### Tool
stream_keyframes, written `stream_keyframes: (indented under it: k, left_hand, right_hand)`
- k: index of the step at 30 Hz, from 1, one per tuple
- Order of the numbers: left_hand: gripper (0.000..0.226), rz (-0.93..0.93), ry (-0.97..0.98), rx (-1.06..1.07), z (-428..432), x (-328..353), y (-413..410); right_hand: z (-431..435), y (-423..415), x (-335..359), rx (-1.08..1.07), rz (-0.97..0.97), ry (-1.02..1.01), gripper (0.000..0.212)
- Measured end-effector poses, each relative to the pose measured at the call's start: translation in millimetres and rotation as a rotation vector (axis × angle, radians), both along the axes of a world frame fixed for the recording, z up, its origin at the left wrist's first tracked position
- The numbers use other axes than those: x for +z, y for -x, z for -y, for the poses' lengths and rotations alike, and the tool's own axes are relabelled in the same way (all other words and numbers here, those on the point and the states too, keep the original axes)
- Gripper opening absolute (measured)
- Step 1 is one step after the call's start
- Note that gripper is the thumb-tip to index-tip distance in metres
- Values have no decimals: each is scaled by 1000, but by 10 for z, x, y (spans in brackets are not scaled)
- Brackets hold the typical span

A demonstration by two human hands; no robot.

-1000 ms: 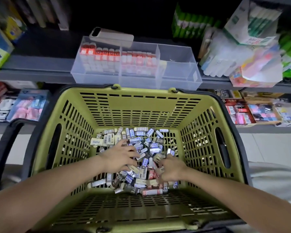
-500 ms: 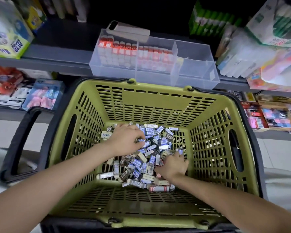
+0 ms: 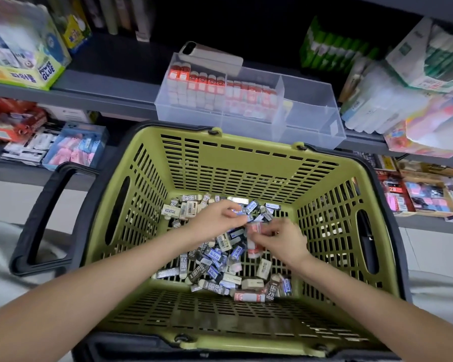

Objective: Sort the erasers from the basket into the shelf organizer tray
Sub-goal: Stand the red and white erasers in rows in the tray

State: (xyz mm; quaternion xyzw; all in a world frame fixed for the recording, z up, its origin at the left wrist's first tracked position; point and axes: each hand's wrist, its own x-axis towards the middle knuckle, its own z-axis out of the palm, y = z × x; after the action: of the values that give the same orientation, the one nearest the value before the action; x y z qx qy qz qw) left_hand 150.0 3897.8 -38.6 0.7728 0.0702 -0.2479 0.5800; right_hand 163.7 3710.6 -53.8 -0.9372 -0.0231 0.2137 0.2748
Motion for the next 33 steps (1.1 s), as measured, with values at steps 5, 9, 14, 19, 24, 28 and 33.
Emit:
stream_keyframes:
  k: [5, 9, 14, 19, 24, 28, 33]
  left_hand:
    - [32, -458, 719, 220, 190, 0, 31]
    - [25, -483, 499, 387, 104, -29, 38]
    - [5, -368, 281, 439, -98, 28, -35]
    - [23, -339, 183, 374, -140, -5, -1]
    - [93, -318, 44, 420, -84, -92, 63]
    - [91, -309, 236, 378, 95, -85, 108]
    - [33, -333, 249, 457, 106, -147, 134]
  right_hand:
    - [-188, -33, 351, 138, -152, -496, 20]
    - [-110, -51, 251, 163, -248, -538, 9]
    - [-293, 258, -249, 663, -224, 54, 40]
    - [-510, 354, -409, 678, -260, 158, 30]
    - [-270, 95, 5, -51, -623, -533, 18]
    - [-259, 132, 141, -127, -582, -691, 36]
    - [-116, 197, 59, 257, -575, -366, 29]
